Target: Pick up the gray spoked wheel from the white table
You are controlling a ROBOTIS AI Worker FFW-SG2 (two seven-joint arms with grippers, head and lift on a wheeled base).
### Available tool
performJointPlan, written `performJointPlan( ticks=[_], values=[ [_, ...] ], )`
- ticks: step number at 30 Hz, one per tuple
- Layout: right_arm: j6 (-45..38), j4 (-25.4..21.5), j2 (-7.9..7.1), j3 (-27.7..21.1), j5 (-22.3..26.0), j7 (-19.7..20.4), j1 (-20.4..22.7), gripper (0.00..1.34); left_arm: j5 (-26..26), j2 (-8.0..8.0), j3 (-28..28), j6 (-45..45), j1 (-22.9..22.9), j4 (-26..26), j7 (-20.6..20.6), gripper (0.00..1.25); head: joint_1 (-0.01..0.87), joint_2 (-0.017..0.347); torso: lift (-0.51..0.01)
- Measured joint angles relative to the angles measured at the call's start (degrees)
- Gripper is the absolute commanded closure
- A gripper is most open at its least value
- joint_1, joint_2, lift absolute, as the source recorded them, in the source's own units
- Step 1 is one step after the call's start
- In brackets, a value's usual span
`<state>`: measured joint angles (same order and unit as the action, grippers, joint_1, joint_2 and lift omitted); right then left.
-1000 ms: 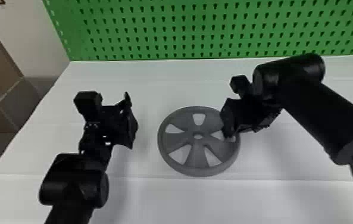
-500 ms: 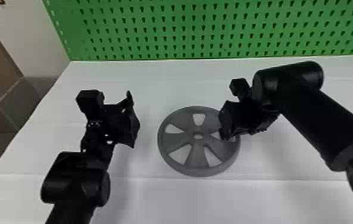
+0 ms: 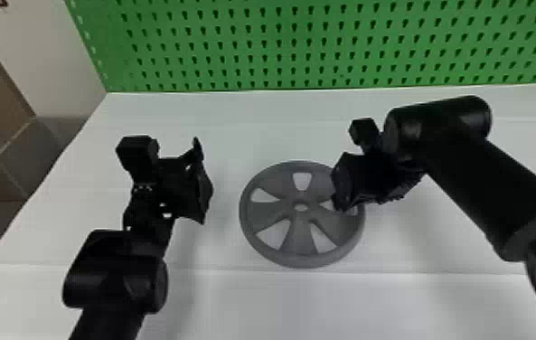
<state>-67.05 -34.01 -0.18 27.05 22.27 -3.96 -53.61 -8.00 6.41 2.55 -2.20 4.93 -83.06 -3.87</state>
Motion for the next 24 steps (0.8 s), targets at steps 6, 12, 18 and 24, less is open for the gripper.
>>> performJointPlan(
  ticks=[6,12,18,24],
  values=[
    [0.2,0.6,-0.07,0.2,0.6,0.0,0.0,0.28,0.0,0.0,0.0,0.0,0.0,0.0,0.0,0.37,0.839,0.13,-0.065],
    [0.3,1.0,-0.05,0.6,0.8,0.0,-0.1,0.28,0.0,0.0,-0.1,0.0,0.0,0.0,0.0,0.37,0.839,0.13,-0.065],
    [0.7,1.2,-0.02,0.6,1.0,0.0,-0.1,0.42,0.0,0.0,-0.1,0.0,0.0,0.0,0.0,0.37,0.839,0.13,-0.065],
    [0.9,1.3,-0.07,0.1,0.9,0.0,-0.1,0.64,0.1,0.0,-0.1,0.0,0.0,0.0,0.0,0.37,0.839,0.13,-0.065]
  ],
)
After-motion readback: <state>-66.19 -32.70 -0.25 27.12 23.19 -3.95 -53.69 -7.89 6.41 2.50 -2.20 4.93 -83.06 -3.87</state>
